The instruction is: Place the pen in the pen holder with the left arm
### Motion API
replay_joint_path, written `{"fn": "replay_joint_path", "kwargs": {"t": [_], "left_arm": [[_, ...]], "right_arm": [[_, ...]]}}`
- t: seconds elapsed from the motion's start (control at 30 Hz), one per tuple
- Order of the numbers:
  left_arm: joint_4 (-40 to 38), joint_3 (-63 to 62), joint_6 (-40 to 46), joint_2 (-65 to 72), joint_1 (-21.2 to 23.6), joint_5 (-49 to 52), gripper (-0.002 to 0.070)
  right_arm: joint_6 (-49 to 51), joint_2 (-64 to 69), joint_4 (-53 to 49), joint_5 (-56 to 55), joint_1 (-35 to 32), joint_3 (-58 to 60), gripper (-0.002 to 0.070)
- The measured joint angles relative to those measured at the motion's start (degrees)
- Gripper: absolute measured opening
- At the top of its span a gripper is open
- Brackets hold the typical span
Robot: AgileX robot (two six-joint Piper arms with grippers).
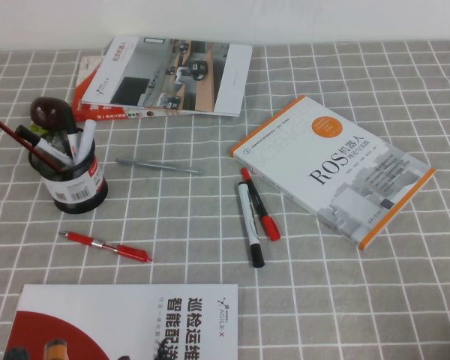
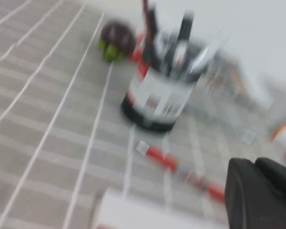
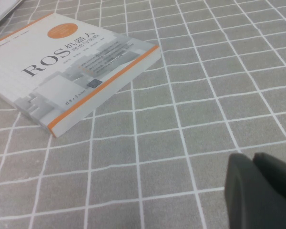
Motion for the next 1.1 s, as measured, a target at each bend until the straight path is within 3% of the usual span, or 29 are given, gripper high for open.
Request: {"fn": "replay_joint_path", "kwargs": {"t": [0.3,0.6,0.83,1.1], "left_arm": [[-8.45,0.0,-1.3,0.0,0.0,-14.01,-0.0003],[-8.84,0.0,-2.22,0.0,0.0,-14.25,-0.0003],[-7.29,-11.38,-0.75,2.96,0.0,-2.83,-0.0003],[-3.74,-28.79,6.01,24.27,0.0,19.33,-0.0003]], "right_arm": [[0.0,0.0,0.0,0.0,0.0,0.0,-0.0015],[0.0,0.0,0.0,0.0,0.0,0.0,-0.0015],[0.0,0.0,0.0,0.0,0.0,0.0,-0.0015],[0.0,0.0,0.0,0.0,0.0,0.0,-0.0015]]}}
